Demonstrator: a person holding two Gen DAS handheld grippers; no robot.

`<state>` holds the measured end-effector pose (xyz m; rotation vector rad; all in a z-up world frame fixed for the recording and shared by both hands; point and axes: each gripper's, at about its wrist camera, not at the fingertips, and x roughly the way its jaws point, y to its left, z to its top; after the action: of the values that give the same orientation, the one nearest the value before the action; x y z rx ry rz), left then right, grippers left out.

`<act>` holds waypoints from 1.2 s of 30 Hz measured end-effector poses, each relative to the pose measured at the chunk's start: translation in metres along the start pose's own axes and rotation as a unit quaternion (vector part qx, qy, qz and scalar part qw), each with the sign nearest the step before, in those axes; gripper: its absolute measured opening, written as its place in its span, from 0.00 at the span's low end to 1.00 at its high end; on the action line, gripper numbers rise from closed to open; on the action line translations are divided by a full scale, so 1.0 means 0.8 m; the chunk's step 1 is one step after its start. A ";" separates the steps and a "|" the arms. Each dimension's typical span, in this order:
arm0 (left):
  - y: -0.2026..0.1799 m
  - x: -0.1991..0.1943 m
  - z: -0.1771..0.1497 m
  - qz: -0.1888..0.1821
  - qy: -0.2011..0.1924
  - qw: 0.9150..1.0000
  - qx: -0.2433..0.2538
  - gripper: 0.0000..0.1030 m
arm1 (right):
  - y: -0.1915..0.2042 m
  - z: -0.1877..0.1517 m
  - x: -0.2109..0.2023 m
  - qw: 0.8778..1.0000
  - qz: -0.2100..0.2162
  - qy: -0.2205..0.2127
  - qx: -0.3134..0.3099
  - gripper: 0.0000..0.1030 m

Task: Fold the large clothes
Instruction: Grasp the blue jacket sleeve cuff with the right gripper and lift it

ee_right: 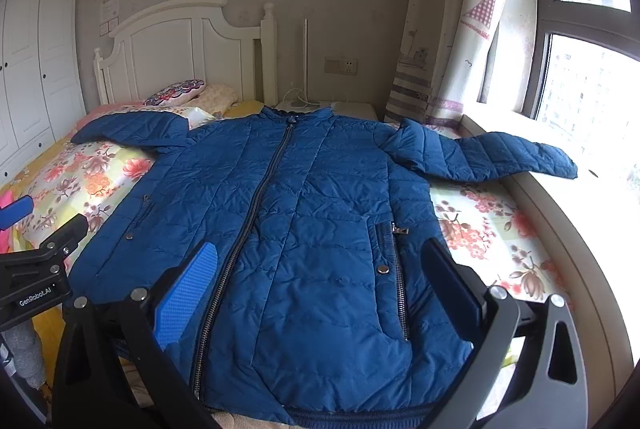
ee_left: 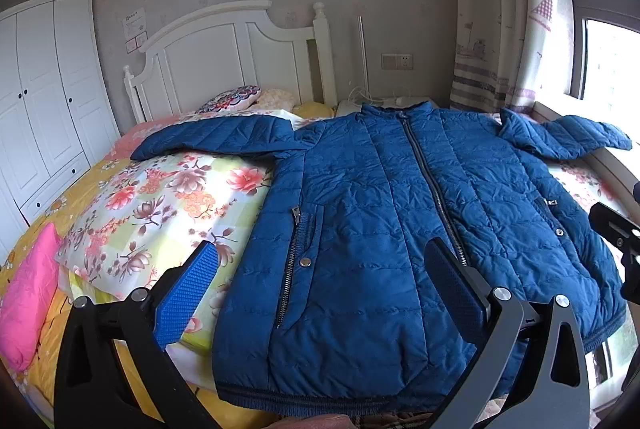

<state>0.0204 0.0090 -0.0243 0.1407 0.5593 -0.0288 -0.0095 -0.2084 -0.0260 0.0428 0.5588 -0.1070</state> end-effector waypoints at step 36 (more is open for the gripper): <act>-0.006 0.434 0.109 -0.021 0.196 0.979 -0.048 0.96 | -0.353 0.127 0.340 0.957 -0.124 0.004 0.262 0.09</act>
<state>0.3603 -0.0045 -0.1361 0.0398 0.9571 -0.0140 0.2415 -0.5202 -0.0879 0.4914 0.5290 -0.4984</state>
